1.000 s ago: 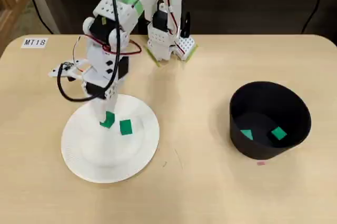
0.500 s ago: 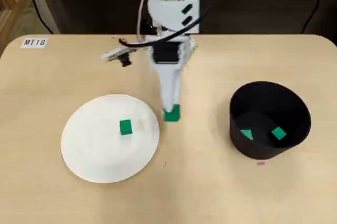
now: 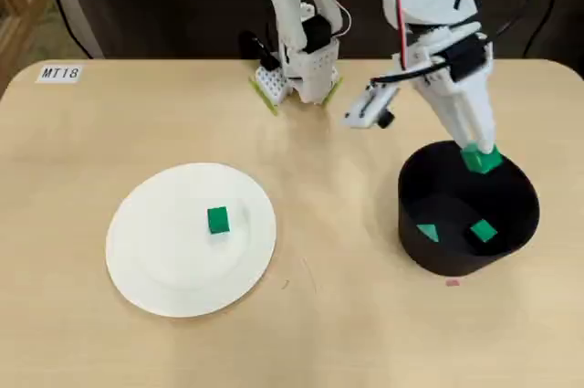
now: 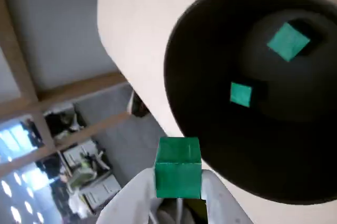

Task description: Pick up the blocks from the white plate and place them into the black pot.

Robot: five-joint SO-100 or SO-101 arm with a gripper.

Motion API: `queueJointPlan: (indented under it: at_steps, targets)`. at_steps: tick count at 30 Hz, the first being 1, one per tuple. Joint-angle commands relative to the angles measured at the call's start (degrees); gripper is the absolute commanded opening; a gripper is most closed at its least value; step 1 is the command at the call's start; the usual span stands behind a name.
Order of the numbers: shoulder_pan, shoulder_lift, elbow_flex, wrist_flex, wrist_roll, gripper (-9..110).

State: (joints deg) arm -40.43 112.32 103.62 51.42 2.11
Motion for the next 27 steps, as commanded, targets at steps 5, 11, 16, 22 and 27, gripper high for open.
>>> queueJointPlan:
  at_steps: [5,11,16,22,27]
  targets:
    - [1.67,-4.75,-4.13,-0.97,-2.81,-2]
    - [4.39,-9.76,-7.91,1.93,-6.06,-2]
    - [5.19,-13.27,-12.57,5.01,-7.73,-2]
    - [5.45,-12.92,-12.57,7.38,-9.32,19]
    - [6.42,-11.95,-12.92,9.32,-9.76,21]
